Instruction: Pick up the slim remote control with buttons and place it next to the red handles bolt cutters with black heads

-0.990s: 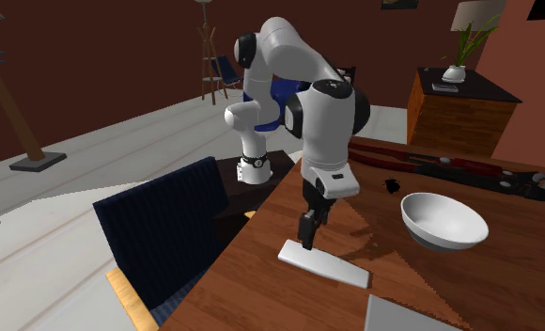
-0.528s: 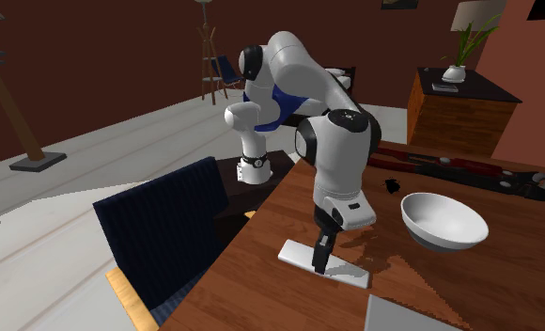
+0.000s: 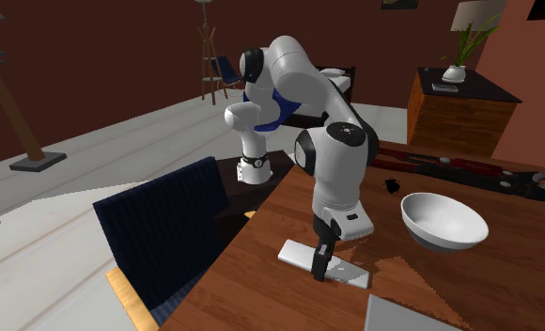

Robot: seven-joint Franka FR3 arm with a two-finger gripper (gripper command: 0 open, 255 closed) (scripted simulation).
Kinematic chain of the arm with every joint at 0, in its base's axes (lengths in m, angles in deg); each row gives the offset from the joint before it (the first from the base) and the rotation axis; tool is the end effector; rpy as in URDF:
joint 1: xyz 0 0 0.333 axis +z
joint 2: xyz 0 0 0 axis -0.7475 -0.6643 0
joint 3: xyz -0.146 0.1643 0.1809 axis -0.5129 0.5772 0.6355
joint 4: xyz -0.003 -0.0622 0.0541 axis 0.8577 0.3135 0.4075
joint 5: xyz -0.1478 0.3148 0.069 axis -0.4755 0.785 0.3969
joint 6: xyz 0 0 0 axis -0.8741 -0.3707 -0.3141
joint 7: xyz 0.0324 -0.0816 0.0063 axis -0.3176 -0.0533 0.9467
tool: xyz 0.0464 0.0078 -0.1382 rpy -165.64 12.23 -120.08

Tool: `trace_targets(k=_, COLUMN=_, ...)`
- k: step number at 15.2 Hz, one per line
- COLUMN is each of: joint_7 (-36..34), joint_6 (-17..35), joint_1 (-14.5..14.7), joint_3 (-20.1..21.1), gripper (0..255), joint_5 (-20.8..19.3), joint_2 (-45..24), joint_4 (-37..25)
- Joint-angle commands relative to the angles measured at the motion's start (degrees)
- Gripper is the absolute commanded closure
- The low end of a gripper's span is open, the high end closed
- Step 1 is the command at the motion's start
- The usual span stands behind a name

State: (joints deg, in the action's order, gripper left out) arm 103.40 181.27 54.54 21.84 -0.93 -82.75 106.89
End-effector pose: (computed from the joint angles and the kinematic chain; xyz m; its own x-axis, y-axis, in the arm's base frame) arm 0.6469 -0.0233 0.2821 0.7143 0.6998 -0.0078 0.6999 -0.7142 0.0081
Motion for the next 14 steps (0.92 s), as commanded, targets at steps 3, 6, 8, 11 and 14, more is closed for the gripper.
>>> trace_targets(k=3, joint_7=0.0, joint_6=0.0, joint_1=0.0, joint_3=0.0, gripper=0, joint_5=0.0, joint_2=0.0, joint_4=0.0)
trace_targets(k=6, joint_7=0.0, joint_6=0.0, joint_1=0.0, joint_3=0.0, gripper=255, joint_5=0.0, joint_2=0.0, joint_4=0.0)
trace_targets(k=8, joint_7=0.0, joint_6=0.1, joint_1=0.0, joint_3=0.0, gripper=255, joint_5=0.0, joint_2=0.0, joint_4=0.0)
trace_targets(k=11, joint_7=0.0, joint_6=0.0, joint_1=0.0, joint_3=0.0, gripper=255, joint_5=0.0, joint_2=0.0, joint_4=0.0)
trace_targets(k=14, joint_7=0.0, joint_6=-0.6, joint_1=0.0, joint_3=0.0, gripper=255, joint_5=-0.1, joint_2=0.3, joint_4=-0.3)
